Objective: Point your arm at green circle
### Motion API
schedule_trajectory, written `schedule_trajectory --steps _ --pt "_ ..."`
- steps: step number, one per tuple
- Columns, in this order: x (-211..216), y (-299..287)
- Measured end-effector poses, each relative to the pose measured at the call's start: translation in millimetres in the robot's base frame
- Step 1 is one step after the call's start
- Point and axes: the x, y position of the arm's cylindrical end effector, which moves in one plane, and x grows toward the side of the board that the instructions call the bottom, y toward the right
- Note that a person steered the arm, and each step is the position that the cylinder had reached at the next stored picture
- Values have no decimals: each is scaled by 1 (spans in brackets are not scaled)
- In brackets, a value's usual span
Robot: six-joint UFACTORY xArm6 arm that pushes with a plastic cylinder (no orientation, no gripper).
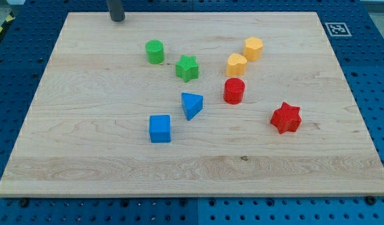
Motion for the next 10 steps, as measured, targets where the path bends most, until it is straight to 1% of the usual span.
schedule_trajectory --steps 1,2,3,4,5,6,7,8,9,10 --pt "6 14" --pt "14 94" --pt "51 162" --pt "92 192" --pt "93 192" --pt "67 152" --pt "64 69" --pt "93 35" --pt "144 35" --pt "146 42"
